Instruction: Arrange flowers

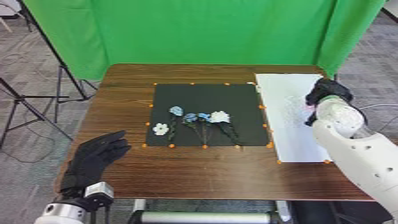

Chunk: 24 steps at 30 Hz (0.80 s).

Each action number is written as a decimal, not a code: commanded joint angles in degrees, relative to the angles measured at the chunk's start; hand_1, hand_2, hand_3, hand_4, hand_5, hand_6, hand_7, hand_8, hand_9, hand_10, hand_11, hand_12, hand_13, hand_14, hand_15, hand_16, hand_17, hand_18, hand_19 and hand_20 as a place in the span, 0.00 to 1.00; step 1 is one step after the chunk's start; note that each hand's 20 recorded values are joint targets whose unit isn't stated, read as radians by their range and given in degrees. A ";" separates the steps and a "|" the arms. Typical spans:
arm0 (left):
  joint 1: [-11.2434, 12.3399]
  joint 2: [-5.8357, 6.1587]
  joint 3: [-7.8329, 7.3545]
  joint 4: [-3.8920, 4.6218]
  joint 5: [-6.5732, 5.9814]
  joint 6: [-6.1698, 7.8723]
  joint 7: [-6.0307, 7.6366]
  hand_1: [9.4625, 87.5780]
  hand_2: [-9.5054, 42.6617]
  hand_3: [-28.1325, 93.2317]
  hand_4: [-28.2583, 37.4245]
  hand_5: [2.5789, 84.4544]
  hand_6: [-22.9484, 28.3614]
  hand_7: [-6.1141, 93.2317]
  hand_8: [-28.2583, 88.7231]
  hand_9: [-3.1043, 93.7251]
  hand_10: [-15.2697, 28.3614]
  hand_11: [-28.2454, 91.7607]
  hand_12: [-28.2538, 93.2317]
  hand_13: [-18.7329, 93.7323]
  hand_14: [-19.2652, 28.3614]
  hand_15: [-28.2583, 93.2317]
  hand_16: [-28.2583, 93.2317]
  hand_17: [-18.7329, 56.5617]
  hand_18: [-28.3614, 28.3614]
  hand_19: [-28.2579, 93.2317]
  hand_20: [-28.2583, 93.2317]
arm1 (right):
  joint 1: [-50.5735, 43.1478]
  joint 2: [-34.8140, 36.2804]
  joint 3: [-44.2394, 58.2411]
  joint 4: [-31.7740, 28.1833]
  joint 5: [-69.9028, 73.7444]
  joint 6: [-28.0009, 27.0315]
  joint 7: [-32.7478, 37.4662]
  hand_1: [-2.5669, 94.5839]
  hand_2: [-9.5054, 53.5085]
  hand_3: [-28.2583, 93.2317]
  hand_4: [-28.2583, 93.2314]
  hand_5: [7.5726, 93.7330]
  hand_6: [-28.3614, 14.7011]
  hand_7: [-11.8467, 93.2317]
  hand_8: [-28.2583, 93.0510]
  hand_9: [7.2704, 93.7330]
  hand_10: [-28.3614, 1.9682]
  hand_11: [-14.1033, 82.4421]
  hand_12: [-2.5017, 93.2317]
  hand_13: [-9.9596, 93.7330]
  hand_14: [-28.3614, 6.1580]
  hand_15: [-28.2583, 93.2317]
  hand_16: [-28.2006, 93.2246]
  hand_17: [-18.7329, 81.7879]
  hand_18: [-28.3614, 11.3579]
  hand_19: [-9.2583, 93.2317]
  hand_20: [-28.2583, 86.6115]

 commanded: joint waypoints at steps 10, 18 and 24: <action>1.96 0.95 -0.96 -0.82 -0.58 0.85 -0.61 0.27 0.30 0.89 0.28 0.59 0.76 0.22 0.17 0.47 0.88 0.58 0.32 0.45 1.00 0.75 0.13 0.16 0.90 0.75 0.37 | -14.80 -2.36 5.96 -18.72 3.89 0.45 -2.21 0.59 0.00 0.85 0.00 0.90 0.65 0.31 0.26 1.00 0.79 0.34 0.42 0.78 0.63 0.80 0.52 0.41 0.02 0.87 0.64; 1.90 1.19 -0.95 -0.88 -0.77 1.10 -0.38 0.27 0.30 0.89 0.29 0.59 0.77 0.22 0.17 0.47 0.88 0.58 0.32 0.45 1.00 0.75 0.13 0.16 0.90 0.75 0.36 | -17.88 -6.38 2.55 -21.18 -1.17 0.84 -4.44 0.60 0.00 0.85 0.00 0.90 0.64 0.31 0.27 1.00 0.79 0.33 0.42 0.78 0.62 0.80 0.52 0.41 0.02 0.87 0.63; 1.46 0.17 -1.05 -0.81 0.08 0.36 -1.31 0.27 0.30 0.89 0.28 0.59 0.77 0.22 0.17 0.47 0.88 0.58 0.32 0.45 1.00 0.75 0.13 0.16 0.90 0.75 0.36 | -17.14 -8.91 0.26 -20.66 -2.91 1.30 -4.26 0.60 0.00 0.85 0.00 0.90 0.64 0.31 0.27 1.00 0.79 0.34 0.41 0.78 0.61 0.81 0.52 0.41 0.01 0.88 0.63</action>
